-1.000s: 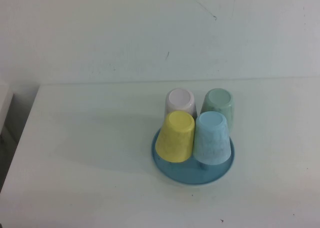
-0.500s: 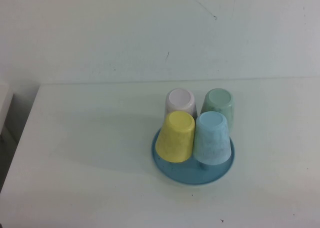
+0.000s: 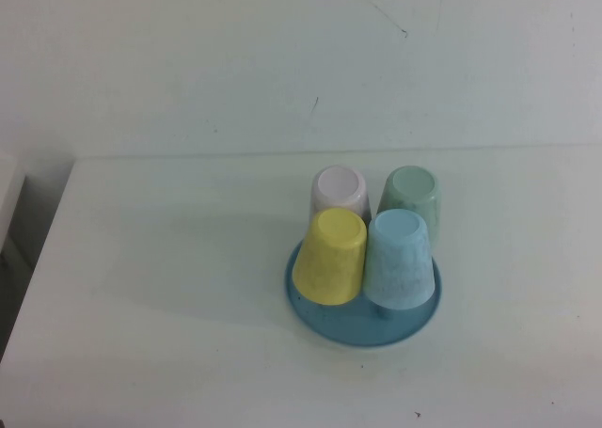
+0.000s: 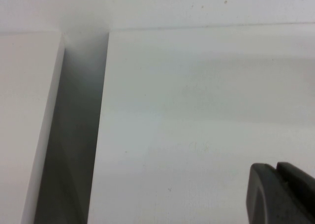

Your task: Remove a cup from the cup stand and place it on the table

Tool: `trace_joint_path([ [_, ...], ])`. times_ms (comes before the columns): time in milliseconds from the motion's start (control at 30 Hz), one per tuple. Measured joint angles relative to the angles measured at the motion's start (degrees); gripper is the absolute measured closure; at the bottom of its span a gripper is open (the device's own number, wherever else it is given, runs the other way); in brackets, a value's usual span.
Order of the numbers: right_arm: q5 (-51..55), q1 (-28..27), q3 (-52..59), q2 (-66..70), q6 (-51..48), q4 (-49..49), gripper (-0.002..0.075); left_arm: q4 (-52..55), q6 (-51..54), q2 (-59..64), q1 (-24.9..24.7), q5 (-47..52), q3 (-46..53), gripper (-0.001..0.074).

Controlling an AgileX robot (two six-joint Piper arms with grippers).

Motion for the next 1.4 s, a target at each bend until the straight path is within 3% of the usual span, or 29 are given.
trace_joint_path([
  [1400, 0.0, 0.0, 0.0, 0.0, 1.1, 0.0, 0.0729, 0.0, 0.0, 0.0, 0.0, 0.0, 0.0, 0.0737],
])
